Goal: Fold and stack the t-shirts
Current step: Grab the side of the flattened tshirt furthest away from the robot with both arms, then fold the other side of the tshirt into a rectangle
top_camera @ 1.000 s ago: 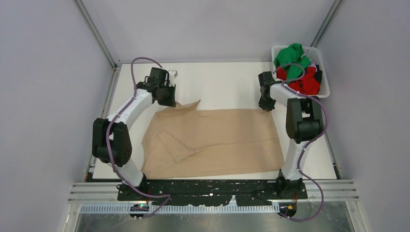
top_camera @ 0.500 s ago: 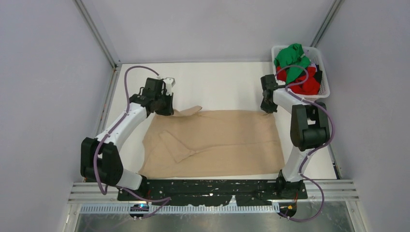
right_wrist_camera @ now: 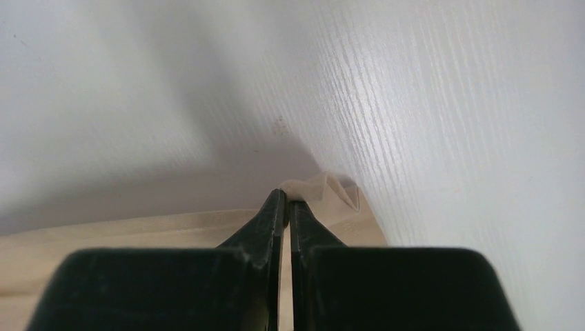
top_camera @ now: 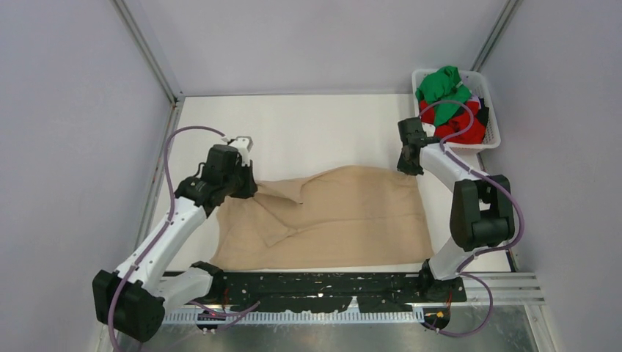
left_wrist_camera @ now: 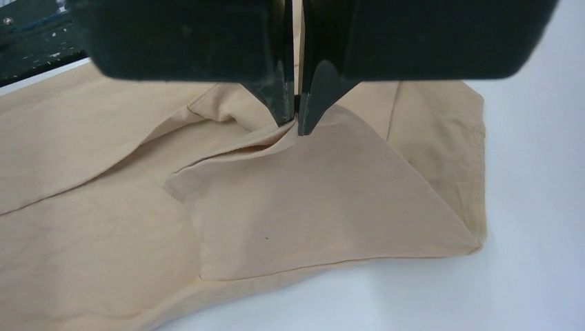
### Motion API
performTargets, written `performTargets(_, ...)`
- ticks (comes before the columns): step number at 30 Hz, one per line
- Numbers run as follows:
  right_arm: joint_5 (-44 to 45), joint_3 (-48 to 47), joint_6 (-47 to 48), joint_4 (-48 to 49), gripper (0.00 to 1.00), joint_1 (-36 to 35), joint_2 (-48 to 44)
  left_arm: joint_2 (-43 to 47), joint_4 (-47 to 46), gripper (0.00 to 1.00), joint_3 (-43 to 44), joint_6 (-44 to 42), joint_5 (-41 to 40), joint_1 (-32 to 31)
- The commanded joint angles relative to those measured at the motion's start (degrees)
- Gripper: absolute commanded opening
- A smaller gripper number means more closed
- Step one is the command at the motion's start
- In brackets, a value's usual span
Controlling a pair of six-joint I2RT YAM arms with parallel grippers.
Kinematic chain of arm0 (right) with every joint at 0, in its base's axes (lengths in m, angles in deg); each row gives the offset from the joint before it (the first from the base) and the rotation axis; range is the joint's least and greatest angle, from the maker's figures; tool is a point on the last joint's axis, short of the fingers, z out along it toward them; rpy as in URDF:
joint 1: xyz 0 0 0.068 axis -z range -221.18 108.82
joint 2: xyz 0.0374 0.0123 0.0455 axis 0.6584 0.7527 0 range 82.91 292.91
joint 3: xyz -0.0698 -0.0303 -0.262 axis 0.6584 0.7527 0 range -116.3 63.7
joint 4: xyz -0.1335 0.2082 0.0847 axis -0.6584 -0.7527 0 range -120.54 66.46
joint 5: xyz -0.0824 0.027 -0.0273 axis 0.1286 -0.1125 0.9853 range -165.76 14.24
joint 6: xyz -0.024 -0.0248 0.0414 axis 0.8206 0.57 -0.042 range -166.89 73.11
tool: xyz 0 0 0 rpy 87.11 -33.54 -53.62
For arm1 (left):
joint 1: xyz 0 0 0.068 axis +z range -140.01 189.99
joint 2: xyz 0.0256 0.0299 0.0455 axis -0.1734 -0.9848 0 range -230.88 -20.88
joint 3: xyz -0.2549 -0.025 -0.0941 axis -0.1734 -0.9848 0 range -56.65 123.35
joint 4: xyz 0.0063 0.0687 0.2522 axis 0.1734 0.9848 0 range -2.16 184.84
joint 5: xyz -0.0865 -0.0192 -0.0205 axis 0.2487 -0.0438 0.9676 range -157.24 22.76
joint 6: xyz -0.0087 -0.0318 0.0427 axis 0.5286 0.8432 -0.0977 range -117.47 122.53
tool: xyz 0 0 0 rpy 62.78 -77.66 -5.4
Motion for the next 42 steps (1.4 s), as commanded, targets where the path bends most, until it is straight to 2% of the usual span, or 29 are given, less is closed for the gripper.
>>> performTargets(1, 1.1, 0.6, 1.1, -1.7, 0.05, -0.9, -4.7, 6.0, 2.7, 0.0, -2.8, 5.5, -1.6, -0.6)
performTargets(7, 1.4, 2.1, 2.1, -3.3, 0.05, -1.3, -8.9, 11.9, 8.1, 0.0, -3.4, 8.4, -4.8, -1.8)
performTargets(19, -0.8, 8.5, 3.5, -6.8, 0.06, -1.5, -19.5, 21.7, 17.7, 0.0, -5.0, 12.2, -4.4, -3.3)
performTargets(29, -2.0, 15.8, 3.2, -7.4, 0.09, -1.7, -22.1, 25.9, 24.2, 0.0, -8.0, 15.3, -3.2, -4.5)
performTargets(33, -3.8, 18.0, 2.0, -9.0, 0.14, -1.7, -23.3, 23.9, 29.3, 0.0, -8.2, 19.0, -4.0, -5.1)
performTargets(34, -3.7, 18.7, 1.6, -9.7, 0.19, -1.7, -23.5, 22.9, 31.3, 0.0, -7.7, 20.0, -4.3, -5.7)
performTargets(36, -2.8, 19.4, 0.6, -12.5, 0.29, -1.7, -23.4, 21.2, 35.7, 0.13, -6.7, 21.5, -5.0, -6.6)
performTargets(37, -2.7, 19.6, 0.4, -14.5, 0.32, -1.7, -23.6, 20.6, 38.8, 0.15, -6.3, 22.1, -6.4, -7.1)
performTargets(38, -2.5, 20.2, 0.0, -15.2, 0.41, -1.7, -23.8, 20.3, 41.9, 0.17, -6.3, 23.3, -8.3, -7.5)
performTargets(39, -2.2, 20.4, -0.1, -16.4, 0.43, -1.7, -24.7, 20.5, 44.5, 0.24, -6.5, 23.9, -9.4, -7.6)
performTargets(41, -0.9, 20.4, -0.1, -17.9, 0.49, -1.7, -26.6, 22.0, 47.2, 0.43, -7.3, 23.7, -7.0, -7.7)
performTargets(42, 0.3, 19.8, -0.2, -18.4, 0.58, -1.7, -27.5, 23.0, 47.2, 0.62, -7.4, 23.2, -4.8, -7.7)
